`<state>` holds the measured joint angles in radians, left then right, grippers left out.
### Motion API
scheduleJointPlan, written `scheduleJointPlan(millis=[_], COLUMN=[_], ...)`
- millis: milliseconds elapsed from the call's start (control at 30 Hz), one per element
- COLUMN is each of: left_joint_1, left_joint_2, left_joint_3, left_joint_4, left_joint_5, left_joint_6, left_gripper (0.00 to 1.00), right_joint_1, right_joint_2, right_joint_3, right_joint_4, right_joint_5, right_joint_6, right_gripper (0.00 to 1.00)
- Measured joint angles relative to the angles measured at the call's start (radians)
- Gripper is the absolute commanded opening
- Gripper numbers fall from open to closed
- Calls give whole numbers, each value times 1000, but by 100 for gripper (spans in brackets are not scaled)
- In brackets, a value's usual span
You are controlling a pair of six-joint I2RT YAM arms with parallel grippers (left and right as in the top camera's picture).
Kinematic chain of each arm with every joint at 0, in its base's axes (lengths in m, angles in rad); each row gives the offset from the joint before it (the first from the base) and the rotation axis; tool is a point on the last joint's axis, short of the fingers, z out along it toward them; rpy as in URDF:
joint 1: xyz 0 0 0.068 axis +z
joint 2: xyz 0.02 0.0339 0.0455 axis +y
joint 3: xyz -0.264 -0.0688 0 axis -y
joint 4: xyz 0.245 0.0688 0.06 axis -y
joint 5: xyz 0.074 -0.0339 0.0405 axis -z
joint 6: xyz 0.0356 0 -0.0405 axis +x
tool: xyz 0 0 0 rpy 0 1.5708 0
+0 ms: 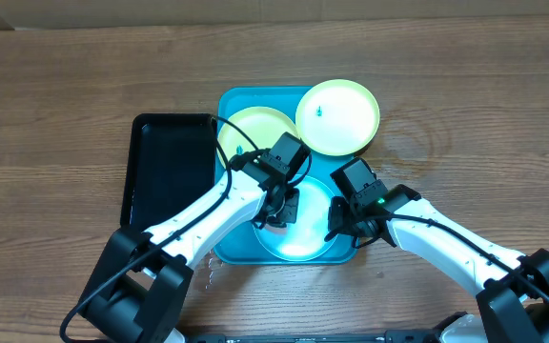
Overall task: Clean dirty plates on tray and stack at the side
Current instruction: 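Scrub the white plate with the sponge while right gripper holds the rim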
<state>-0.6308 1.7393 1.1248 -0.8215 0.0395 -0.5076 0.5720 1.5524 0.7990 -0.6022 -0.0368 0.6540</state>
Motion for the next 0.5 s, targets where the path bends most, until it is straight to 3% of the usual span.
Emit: scheduleJointPlan(millis=[333, 400, 433, 500], left_joint_1=[0, 0, 0, 0], left_joint_2=[0, 0, 0, 0], left_joint_3=[-67, -78, -79, -79], left_joint_4=[73, 84, 86, 86], left_joint_5=[-7, -7, -7, -6], left_joint_6=[-53, -61, -63, -71], left_gripper=[4, 34, 39, 38], right_joint_1=[0, 0, 0, 0], right_joint_2=[0, 0, 0, 0], right_joint_3=[0, 0, 0, 0], right_joint_4=[1, 0, 0, 0], right_joint_5=[0, 0, 0, 0], right_joint_6=[0, 0, 0, 0], right_gripper=[4, 4, 4, 4])
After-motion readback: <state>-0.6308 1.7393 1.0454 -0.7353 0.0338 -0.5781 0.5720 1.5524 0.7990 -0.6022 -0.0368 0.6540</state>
